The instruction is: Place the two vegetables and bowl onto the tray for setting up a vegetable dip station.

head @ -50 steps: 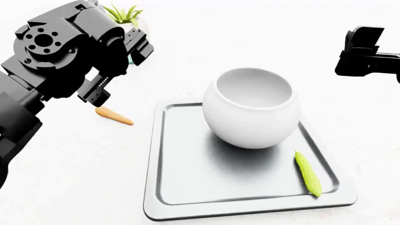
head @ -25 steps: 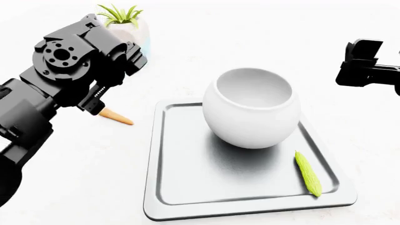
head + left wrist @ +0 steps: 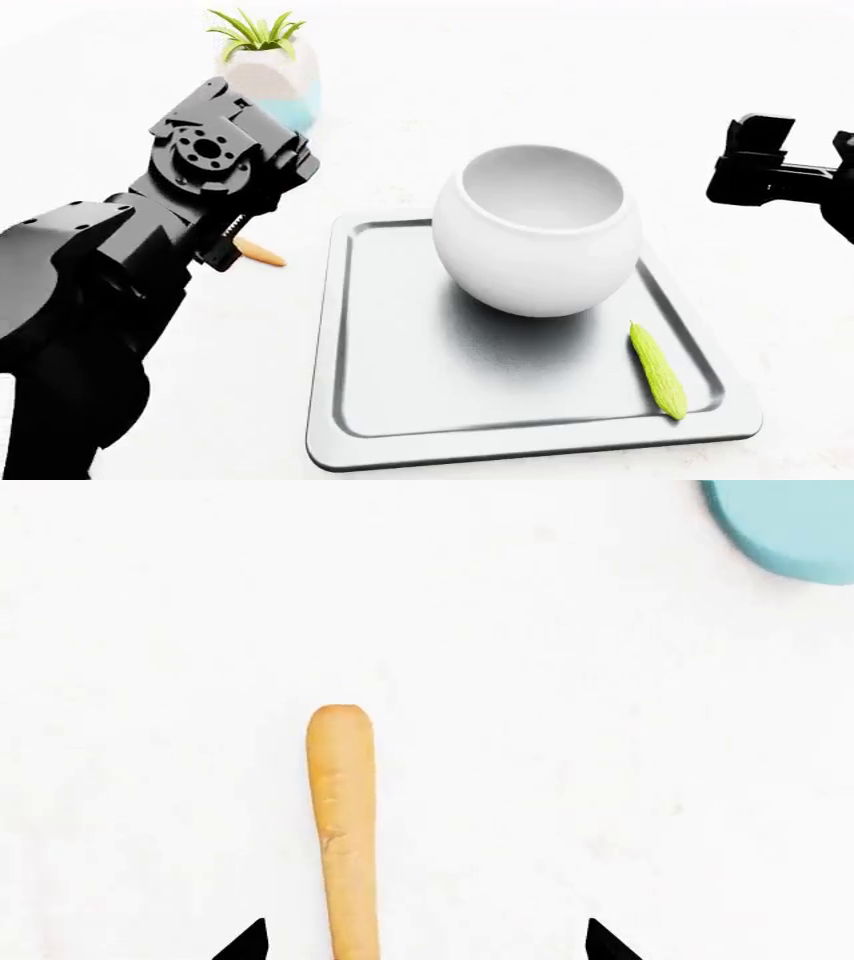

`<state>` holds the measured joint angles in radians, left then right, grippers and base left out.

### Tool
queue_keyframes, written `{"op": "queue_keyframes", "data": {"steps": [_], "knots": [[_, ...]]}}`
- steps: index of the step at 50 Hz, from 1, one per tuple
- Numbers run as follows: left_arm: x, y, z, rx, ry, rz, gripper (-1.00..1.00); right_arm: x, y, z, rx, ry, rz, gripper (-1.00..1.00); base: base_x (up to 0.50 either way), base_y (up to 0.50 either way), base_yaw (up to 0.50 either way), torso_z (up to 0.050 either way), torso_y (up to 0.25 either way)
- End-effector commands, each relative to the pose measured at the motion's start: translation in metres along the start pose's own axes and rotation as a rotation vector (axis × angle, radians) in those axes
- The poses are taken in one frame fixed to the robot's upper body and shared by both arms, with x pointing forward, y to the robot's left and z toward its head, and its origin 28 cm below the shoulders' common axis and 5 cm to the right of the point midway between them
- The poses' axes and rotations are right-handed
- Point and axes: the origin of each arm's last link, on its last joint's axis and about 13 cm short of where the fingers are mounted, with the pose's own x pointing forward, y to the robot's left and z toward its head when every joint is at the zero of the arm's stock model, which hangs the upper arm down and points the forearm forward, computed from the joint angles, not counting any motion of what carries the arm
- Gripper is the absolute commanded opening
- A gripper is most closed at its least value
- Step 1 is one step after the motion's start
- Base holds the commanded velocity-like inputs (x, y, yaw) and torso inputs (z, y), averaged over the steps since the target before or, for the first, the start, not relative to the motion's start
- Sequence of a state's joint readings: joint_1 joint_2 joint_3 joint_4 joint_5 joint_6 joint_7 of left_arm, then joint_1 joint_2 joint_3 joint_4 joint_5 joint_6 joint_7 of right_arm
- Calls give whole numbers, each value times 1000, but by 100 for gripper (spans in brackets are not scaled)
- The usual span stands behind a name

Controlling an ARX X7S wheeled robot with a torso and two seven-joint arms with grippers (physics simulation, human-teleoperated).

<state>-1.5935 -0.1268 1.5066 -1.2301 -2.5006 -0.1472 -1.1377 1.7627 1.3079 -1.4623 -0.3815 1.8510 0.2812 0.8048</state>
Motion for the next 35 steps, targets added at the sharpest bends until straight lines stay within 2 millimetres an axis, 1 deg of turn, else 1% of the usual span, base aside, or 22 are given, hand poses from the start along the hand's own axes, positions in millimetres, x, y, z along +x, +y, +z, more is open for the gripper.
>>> {"op": "queue_keyframes", "data": {"steps": [1, 2, 7, 8, 10, 12, 18, 22, 28, 34, 35], "knots": [[9, -2, -16, 1, -2, 29, 100, 1, -3, -6, 10, 7, -10, 100, 0, 0, 0, 0, 0], [11, -2, -15, -13, -17, 44, 100, 1, -3, -6, 11, 6, -10, 100, 0, 0, 0, 0, 0], [16, 1, -20, 23, -12, 65, 100, 1, -1, -9, 19, 8, -8, 100, 0, 0, 0, 0, 0], [17, 2, -18, 6, -16, 64, 100, 1, -2, -10, 19, 8, -8, 100, 0, 0, 0, 0, 0], [12, 0, -11, -9, -31, 70, 100, -1, -3, -11, 24, 8, -11, 100, 0, 0, 0, 0, 0], [13, 1, -7, -33, -40, 78, 100, 0, -3, -11, 26, 10, -13, 100, 0, 0, 0, 0, 0], [18, 3, -13, -17, -28, 88, 100, 2, -5, -15, 27, 16, -16, 100, 0, 0, 0, 0, 0], [23, 4, -16, -38, -38, 77, 100, 3, -10, -17, 31, 18, -19, 100, 0, 0, 0, 0, 0], [31, 7, -26, -24, -32, 63, 100, 8, -12, -22, 32, 29, -25, 100, 0, 0, 0, 0, 0], [36, 9, -28, -32, -51, 81, 100, 8, -14, -25, 32, 36, -33, 100, 0, 0, 0, 0, 0], [38, 10, -31, -17, -33, 81, 100, 8, -14, -25, 29, 38, -35, 100, 0, 0, 0, 0, 0]]}}
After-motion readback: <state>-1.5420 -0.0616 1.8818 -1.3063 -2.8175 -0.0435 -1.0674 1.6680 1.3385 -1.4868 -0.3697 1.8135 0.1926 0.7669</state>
